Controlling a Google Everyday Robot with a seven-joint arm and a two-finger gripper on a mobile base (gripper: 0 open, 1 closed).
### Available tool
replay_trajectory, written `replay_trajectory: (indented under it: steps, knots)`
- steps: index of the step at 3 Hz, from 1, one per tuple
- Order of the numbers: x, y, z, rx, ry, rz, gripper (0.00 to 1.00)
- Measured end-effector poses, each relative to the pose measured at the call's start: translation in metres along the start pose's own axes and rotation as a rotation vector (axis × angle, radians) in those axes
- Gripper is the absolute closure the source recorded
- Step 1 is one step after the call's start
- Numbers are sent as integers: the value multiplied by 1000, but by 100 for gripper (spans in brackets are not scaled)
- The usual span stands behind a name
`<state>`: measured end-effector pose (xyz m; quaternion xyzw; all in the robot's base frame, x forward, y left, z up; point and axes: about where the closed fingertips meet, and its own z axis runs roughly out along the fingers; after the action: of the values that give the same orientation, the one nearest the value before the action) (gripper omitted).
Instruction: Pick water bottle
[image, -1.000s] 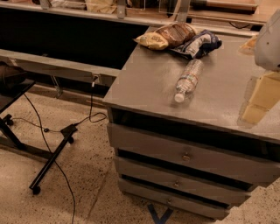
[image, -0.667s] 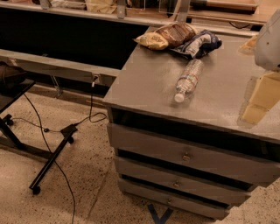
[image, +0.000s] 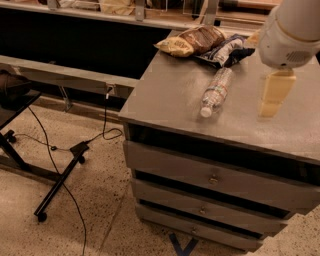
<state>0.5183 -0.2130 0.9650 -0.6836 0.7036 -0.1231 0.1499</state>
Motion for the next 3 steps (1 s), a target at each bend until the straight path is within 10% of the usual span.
replay_trajectory:
  steps: [2,3]
  knots:
    - [-45,-85,79,78,147,-422,0]
    - [-41,-83,75,76,146,-410,0]
